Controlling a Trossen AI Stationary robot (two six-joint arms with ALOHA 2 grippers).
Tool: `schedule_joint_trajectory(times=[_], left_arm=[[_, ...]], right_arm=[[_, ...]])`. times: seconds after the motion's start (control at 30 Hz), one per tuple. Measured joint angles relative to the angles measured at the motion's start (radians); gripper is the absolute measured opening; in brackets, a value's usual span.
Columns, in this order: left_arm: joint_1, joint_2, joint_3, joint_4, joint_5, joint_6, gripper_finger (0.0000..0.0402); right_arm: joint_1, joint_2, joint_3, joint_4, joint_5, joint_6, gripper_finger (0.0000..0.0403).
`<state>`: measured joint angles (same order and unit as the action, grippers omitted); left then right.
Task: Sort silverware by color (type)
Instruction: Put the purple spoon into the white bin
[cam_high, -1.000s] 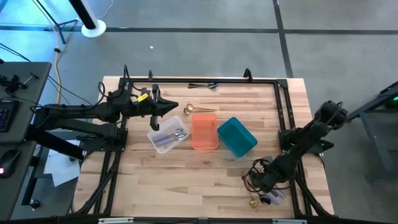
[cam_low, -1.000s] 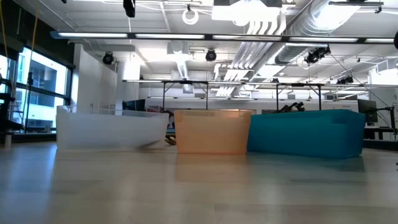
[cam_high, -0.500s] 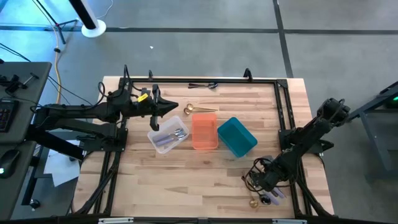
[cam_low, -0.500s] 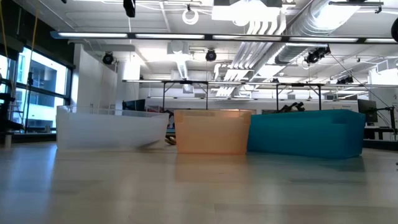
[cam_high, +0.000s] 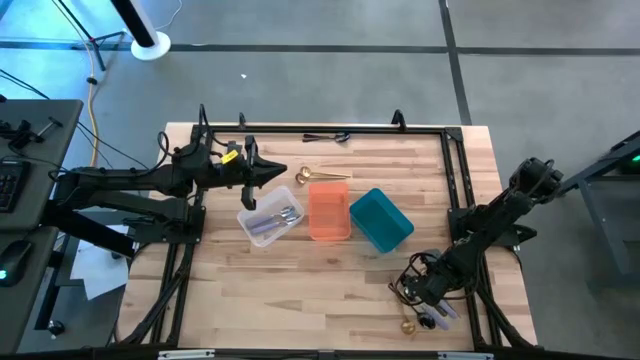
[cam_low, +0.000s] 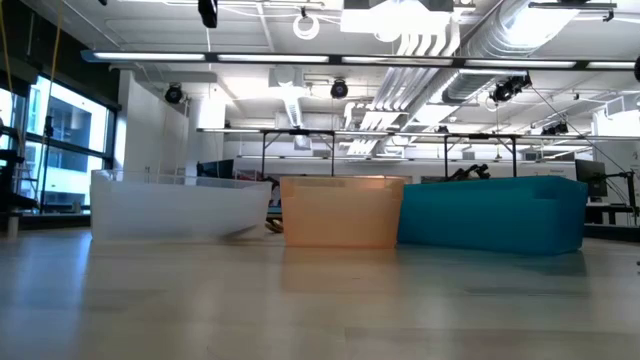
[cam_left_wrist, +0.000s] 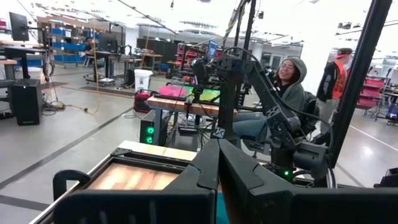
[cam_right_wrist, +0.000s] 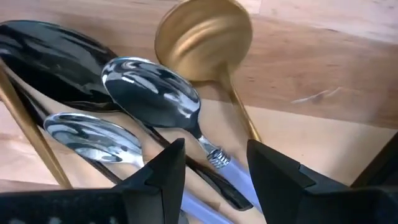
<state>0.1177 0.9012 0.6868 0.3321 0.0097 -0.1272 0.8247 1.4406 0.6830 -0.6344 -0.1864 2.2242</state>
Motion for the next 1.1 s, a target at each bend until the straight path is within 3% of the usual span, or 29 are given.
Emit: schedule_joint_trajectory(times=[0.8,1.1], left_arm=[[0.002,0.0,0.0,0.001,0.0,0.034,0.0],[0.002,0.0,0.0,0.001,0.0,0.034,0.0]], right_arm=[[-0.007,0.05,0.0,0.023,0.007,0.04,0.0155],[-0.007,0.05,0.001,0.013,0.011,0.025,0.0091]])
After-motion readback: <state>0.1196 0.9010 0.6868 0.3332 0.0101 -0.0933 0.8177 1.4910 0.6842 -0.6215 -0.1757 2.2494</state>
